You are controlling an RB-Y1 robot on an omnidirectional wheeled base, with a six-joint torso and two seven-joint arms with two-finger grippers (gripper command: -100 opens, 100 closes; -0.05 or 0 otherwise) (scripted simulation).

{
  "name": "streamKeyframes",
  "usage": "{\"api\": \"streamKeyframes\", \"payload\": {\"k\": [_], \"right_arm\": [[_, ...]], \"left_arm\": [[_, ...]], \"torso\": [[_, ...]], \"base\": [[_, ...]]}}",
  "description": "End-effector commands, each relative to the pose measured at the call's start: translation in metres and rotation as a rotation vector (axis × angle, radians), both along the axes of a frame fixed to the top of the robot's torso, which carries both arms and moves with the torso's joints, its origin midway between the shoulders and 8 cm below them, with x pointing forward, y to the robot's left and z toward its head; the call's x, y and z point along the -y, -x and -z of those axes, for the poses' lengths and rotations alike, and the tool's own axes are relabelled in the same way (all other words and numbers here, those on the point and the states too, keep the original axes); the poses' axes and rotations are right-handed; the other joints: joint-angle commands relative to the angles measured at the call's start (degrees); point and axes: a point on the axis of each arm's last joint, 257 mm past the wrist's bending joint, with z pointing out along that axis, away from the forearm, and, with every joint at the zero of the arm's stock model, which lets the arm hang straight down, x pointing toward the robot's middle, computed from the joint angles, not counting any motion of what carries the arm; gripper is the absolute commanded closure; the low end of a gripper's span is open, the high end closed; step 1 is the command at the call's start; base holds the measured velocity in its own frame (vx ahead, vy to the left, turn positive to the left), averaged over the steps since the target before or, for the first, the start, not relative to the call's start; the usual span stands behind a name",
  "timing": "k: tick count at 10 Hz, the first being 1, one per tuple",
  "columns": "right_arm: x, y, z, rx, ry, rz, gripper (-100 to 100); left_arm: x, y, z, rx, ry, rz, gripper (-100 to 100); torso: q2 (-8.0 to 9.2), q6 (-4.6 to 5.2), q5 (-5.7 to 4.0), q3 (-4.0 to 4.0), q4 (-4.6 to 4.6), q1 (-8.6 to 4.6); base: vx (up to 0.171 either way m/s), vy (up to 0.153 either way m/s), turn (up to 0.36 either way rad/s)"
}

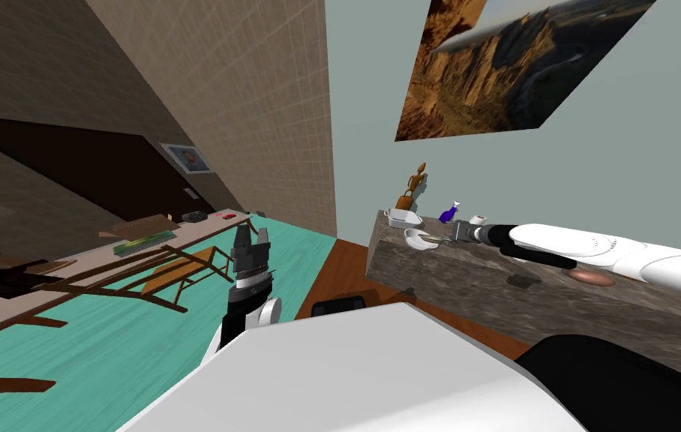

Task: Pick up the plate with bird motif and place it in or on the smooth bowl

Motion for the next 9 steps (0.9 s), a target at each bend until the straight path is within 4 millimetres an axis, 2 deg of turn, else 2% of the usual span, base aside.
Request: {"api": "streamKeyframes", "payload": {"k": [1,2,3,4,9], "right_arm": [[-0.017,-0.009,-0.002,-0.003,0.000,-0.045,-100],[-0.035,-0.017,-0.008,-0.003,0.007,-0.095,-100],[-0.027,-0.014,-0.004,-0.005,0.005,-0.070,-100],[-0.028,-0.015,-0.004,-0.004,0.004,-0.074,0],[-0.028,-0.015,-0.004,-0.004,0.005,-0.074,0]], "left_arm": [[0.000,0.000,0.000,0.000,0.000,0.000,0],[0.000,0.000,0.000,0.000,0.000,0.000,0],[0.000,0.000,0.000,0.000,0.000,0.000,0],[0.000,0.000,0.000,0.000,0.000,0.000,0],[0.000,0.000,0.000,0.000,0.000,0.000,0]], "torso": [[0.00,0.00,0.00,0.00,0.00,0.00],[-0.02,-0.05,-0.02,-0.03,-0.03,-0.03],[0.05,0.00,0.00,0.01,-0.01,0.07],[0.29,-0.12,0.00,0.13,0.03,0.02],[0.64,-0.08,-0.05,0.35,0.13,-0.14]], "base": [[0.191,0.003,-0.294],[0.161,0.040,-0.445],[0.068,0.037,-0.103],[0.012,0.007,0.021],[0.001,0.000,0.000]]}}
